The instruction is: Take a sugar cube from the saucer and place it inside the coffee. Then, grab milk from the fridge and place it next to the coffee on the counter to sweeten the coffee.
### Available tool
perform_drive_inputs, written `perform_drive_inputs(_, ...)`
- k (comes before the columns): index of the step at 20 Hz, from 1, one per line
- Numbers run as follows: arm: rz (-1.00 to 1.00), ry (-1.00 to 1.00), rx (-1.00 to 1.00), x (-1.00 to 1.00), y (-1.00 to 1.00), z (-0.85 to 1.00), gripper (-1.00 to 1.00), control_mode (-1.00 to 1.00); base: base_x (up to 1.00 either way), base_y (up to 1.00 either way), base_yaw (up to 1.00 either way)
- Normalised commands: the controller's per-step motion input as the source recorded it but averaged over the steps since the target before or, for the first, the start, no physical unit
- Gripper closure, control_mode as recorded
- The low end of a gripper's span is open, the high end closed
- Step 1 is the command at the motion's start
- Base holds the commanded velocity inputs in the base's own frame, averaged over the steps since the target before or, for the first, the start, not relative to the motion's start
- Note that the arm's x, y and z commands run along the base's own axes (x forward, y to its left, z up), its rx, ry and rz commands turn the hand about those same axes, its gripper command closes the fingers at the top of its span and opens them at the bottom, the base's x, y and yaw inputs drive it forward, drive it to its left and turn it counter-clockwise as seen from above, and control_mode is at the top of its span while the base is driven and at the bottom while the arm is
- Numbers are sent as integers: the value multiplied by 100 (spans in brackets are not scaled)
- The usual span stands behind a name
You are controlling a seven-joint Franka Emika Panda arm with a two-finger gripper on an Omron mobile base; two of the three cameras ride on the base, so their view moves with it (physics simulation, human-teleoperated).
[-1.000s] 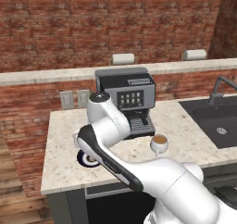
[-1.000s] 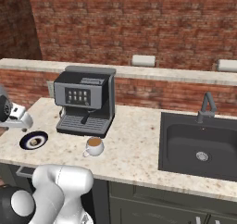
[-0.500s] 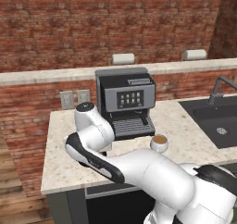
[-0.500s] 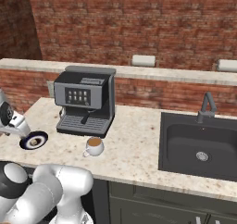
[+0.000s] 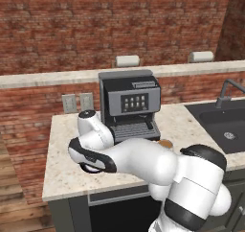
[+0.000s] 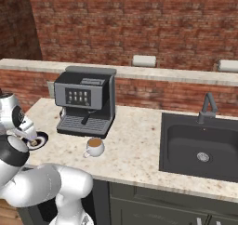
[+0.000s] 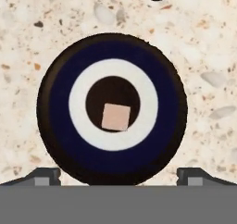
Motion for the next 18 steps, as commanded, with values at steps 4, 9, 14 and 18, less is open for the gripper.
perform_drive_inputs(4, -5, 4, 0, 23, 0, -33, -100, -100, 0, 0, 0)
perform_drive_inputs(9, -3, 3, 0, 19, 0, -27, -100, -100, 0, 0, 0)
perform_drive_inputs(14, -2, 3, 0, 7, 0, -27, -100, -100, 0, 0, 0)
perform_drive_inputs(18, -1, 0, 0, 9, 0, -22, -100, -100, 0, 0, 0)
